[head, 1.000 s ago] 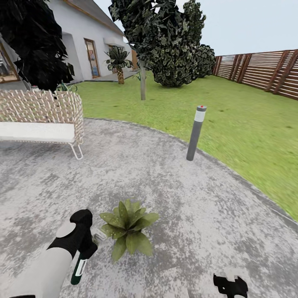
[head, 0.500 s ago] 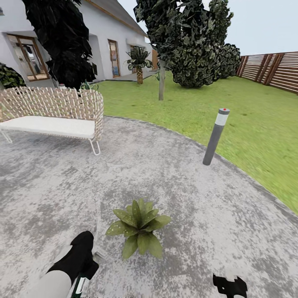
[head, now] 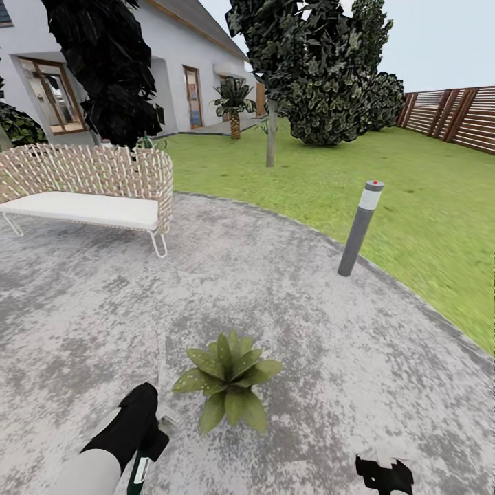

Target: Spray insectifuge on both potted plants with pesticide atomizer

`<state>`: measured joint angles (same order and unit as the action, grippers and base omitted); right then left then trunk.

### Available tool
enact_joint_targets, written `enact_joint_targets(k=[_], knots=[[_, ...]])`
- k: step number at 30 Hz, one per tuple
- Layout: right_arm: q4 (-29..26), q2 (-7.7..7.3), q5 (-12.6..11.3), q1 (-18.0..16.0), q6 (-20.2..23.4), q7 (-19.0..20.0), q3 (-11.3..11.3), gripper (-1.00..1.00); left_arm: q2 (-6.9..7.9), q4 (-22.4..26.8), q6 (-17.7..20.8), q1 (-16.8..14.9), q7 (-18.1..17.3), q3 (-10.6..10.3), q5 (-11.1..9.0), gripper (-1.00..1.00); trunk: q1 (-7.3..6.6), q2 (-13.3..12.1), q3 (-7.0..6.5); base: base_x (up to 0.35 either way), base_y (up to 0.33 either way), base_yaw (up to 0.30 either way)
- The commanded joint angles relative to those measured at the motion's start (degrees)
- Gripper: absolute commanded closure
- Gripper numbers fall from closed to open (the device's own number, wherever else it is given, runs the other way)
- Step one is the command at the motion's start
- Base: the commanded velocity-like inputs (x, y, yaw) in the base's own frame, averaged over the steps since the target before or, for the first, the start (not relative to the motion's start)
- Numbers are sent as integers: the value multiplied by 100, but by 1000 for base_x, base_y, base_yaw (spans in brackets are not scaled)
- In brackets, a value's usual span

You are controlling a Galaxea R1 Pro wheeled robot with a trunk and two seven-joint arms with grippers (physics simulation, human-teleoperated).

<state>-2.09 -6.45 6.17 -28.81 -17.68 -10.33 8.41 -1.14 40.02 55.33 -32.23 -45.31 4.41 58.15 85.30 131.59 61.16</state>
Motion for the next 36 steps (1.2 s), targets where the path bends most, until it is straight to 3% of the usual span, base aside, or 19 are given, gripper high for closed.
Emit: enact_joint_targets(k=[1,19,31,36], knots=[[7,2,60,-6,-16,-15,47,-100,-11,8,13,-2,-56,33,65,100,0,2,5,76,-251,6],[6,21,59,-5,-16,-22,47,-100,-18,24,22,-11,-49,33,65,100,0,2,5,-45,-271,254],[6,21,59,-5,-16,-22,47,-100,-21,21,22,-8,-53,49,62,100,0,2,5,220,-170,278],[6,18,59,-5,-16,-22,47,-100,-228,4,15,-2,-60,35,63,100,0,2,5,33,-10,93]])
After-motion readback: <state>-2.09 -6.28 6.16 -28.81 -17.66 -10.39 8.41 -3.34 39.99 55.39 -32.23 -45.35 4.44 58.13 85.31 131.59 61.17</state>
